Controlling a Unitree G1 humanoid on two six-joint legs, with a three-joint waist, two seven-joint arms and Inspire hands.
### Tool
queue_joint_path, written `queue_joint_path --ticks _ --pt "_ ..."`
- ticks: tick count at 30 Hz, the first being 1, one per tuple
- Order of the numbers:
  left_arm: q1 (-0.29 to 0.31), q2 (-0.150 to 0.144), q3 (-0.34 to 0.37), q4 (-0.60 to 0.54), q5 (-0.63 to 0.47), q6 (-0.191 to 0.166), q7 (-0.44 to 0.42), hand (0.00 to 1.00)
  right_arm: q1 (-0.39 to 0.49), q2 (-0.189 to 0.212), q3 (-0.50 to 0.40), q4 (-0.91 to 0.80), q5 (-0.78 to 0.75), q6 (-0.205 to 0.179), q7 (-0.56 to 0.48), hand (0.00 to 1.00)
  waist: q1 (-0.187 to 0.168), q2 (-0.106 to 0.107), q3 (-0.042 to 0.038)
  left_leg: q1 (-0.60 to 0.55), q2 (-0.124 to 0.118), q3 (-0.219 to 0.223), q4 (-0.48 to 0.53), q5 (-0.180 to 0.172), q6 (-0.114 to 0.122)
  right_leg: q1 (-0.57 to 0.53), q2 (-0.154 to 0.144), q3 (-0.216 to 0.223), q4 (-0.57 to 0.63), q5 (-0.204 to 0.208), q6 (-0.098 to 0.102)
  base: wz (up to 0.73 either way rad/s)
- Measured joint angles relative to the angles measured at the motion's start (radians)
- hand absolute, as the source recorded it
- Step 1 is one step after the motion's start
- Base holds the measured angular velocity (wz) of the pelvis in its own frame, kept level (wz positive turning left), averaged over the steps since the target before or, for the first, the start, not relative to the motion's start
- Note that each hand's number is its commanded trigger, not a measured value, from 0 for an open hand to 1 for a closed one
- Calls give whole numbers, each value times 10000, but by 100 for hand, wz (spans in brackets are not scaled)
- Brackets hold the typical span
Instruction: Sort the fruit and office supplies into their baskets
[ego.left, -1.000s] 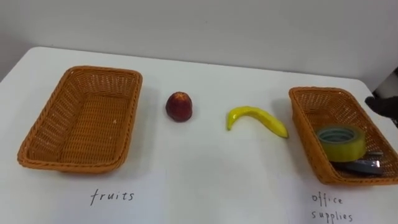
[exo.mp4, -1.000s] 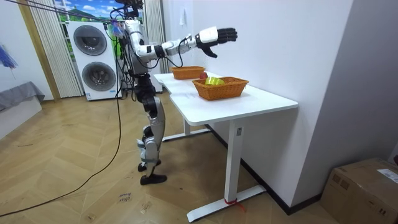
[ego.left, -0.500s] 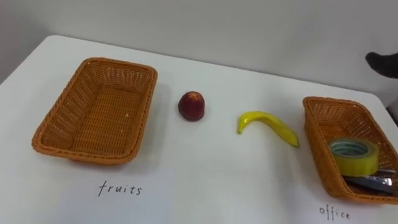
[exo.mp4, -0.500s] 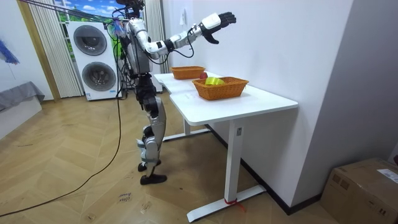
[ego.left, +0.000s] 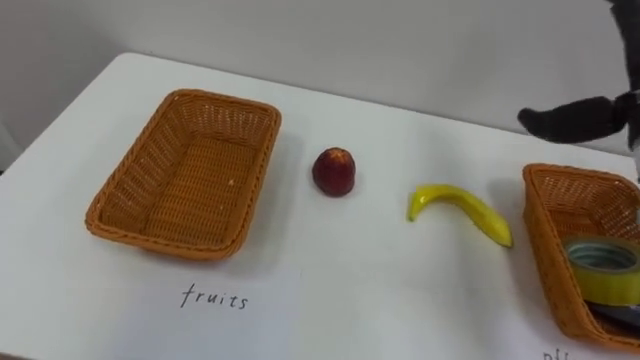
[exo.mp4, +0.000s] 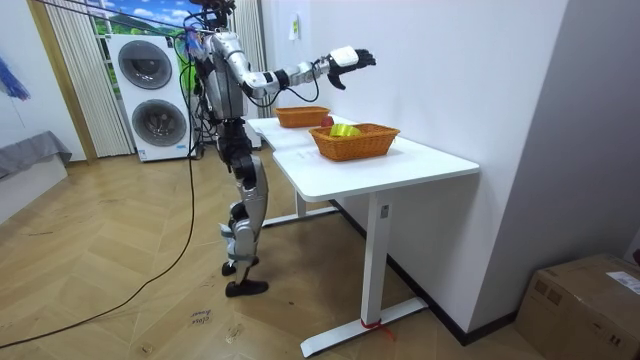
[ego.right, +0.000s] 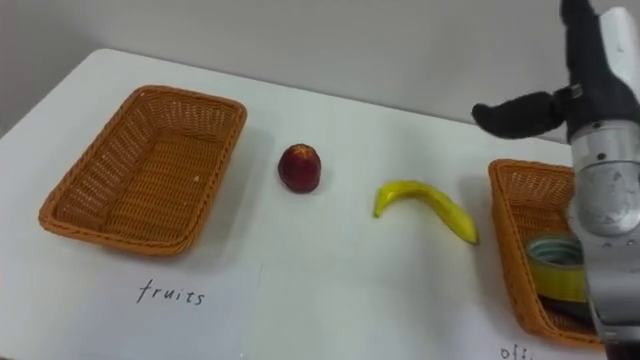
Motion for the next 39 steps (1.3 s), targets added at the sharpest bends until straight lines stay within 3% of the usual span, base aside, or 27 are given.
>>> queue_joint_path --ticks 3,5,7,9,19,24,30,35,39 --pt "45 82 -36 14 9 5 -178 0 -59 -1 240 60 19 139 424 0 155 -157 50 -6 -15 -32 -1 9 5 23 -10 -31 -12 -11 15 4" --pt "102 139 -36 16 10 58 -274 0 -144 0 379 181 18 208 698 0 205 -300 38 -65 -16 -58 5 9 4 -13 -8 -57 -30 -11 16 4" --pt "129 170 -26 15 17 140 -422 0 -151 -1 378 390 32 294 994 0 288 -472 -29 -145 -35 -180 14 8 5 -12 -24 -189 -32 -10 17 16" --pt "132 176 -28 15 15 178 -468 0 -163 -1 377 399 31 390 1175 0 334 -557 -30 -144 -44 -295 23 7 8 59 -33 -288 -33 -9 17 20" --pt "229 188 -53 163 5 192 -552 0 -612 -1 795 1428 -53 416 1972 0 560 -496 37 -144 -71 -499 9 13 8 108 -20 -288 -34 -10 17 6" --pt "216 298 -150 143 6 191 -555 0 -614 -2 1512 2225 -107 432 2092 0 790 -635 82 -188 -61 -503 16 12 7 55 -26 -472 -30 -10 17 0" --pt "208 528 -446 30 7 142 -618 0 -627 -1 1634 2313 -82 377 2166 0 920 -728 33 -403 -63 -573 238 10 9 -38 -40 -536 -32 -9 17 6" --pt "304 623 -433 -422 2 107 -662 0 -742 -1 1739 2792 -96 307 2166 0 909 -772 50 -799 -64 -610 391 9 9 -330 -50 -538 -23 -9 17 3" --pt "0 719 -446 -656 0 90 -651 0 -863 3 2024 3543 -137 310 2162 0 939 -786 114 -1232 -38 -608 646 7 6 -614 -41 -527 -14 -6 12 0"
